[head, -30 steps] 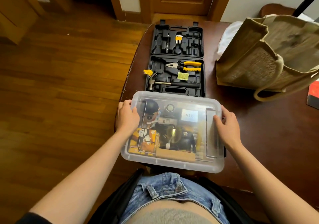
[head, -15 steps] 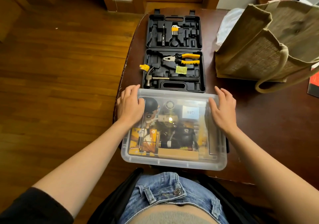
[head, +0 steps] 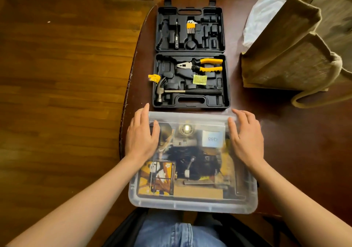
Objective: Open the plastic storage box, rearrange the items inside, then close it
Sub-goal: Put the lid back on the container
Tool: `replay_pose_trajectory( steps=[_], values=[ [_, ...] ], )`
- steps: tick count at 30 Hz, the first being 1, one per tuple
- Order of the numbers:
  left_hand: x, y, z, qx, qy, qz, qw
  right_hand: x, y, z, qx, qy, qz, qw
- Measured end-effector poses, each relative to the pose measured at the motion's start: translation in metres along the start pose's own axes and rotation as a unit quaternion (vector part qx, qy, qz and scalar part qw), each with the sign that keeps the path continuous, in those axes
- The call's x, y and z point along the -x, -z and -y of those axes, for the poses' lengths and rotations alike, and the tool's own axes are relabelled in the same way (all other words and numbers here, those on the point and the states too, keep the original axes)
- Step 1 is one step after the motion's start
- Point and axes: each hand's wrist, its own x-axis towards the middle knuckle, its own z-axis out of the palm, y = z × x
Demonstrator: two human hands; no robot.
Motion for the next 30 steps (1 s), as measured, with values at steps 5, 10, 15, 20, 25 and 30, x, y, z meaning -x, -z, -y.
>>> replay_pose_trajectory(
  steps=[5, 10, 15, 20, 25, 30],
  values=[
    [0.0, -0.001, 0.002, -0.005, -0.01, -0.003, 1.0, 0.001, 0.001, 0.002, 0.004, 0.001, -0.002, 1.0],
    [0.0, 0.001, -0.003, -0.02, 0.003, 0.002, 1.0, 0.002, 0.003, 0.002, 0.0, 0.003, -0.002, 1.0],
    [0.002, 0.008, -0.008, -0.032, 0.04, 0.036, 0.998, 0.005, 0.006, 0.005, -0.034, -0.007, 0.003, 0.999],
    [0.06, 0.011, -0.007, -0.025, 0.088, 0.008, 0.996, 0.044, 0.019, 0.001, -0.052, -0.011, -0.005, 0.999],
    [0.113, 0.006, 0.004, -0.01, 0.147, -0.033, 0.989, 0.11, 0.017, -0.004, -0.013, -0.009, 0.002, 1.0],
    [0.128, -0.002, 0.001, -0.011, 0.157, -0.058, 0.986, 0.132, 0.009, -0.008, 0.055, 0.015, -0.021, 0.998]
  ],
)
